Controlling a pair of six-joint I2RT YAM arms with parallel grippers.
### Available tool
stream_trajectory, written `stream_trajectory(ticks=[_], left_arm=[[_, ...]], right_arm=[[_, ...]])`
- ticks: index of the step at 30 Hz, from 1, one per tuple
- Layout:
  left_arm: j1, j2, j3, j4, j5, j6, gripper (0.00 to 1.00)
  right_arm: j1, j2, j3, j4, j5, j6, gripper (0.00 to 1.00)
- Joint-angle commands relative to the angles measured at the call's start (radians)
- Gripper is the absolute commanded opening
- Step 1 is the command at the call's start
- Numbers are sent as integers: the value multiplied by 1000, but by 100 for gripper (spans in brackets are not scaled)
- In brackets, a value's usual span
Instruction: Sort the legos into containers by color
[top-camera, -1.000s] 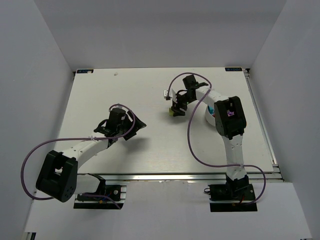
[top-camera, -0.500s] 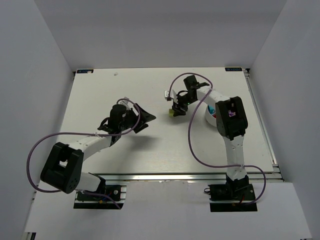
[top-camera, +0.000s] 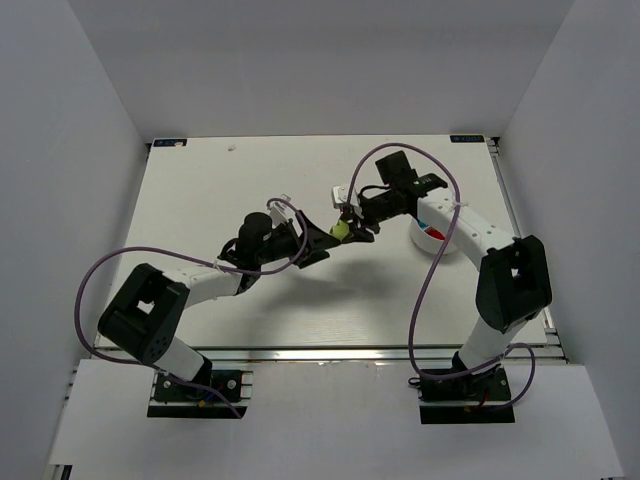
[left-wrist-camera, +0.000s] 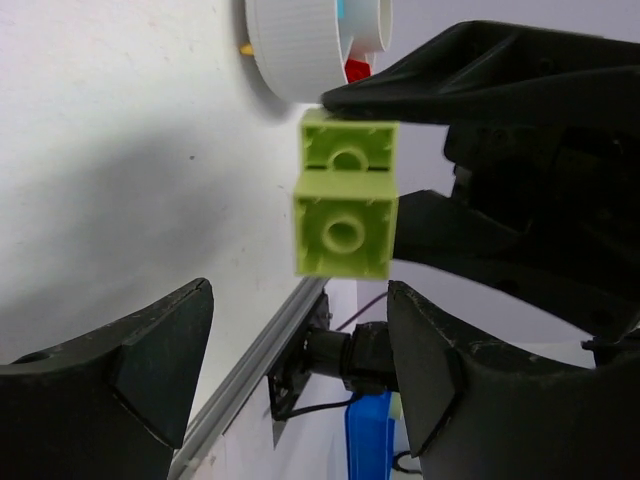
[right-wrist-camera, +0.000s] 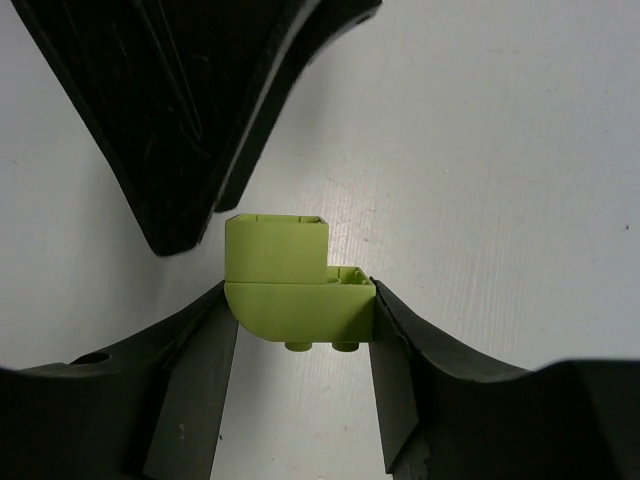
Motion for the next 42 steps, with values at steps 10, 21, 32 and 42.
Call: stream_trajectory(ticks=[10, 21, 32, 42], left_arm=[[-29, -41, 0, 126, 10, -42, 67], [-34, -21, -24, 168, 19, -67, 63], [-34, -25, -43, 210, 32, -84, 24], [-32, -113, -69, 114, -19, -29, 12]], right_arm=[[35, -90, -95, 57, 20, 55, 0], [68, -129, -109, 72, 9, 95, 0], [79, -145, -123, 81, 54, 95, 0], [-31, -226, -150, 20, 144, 24, 0]])
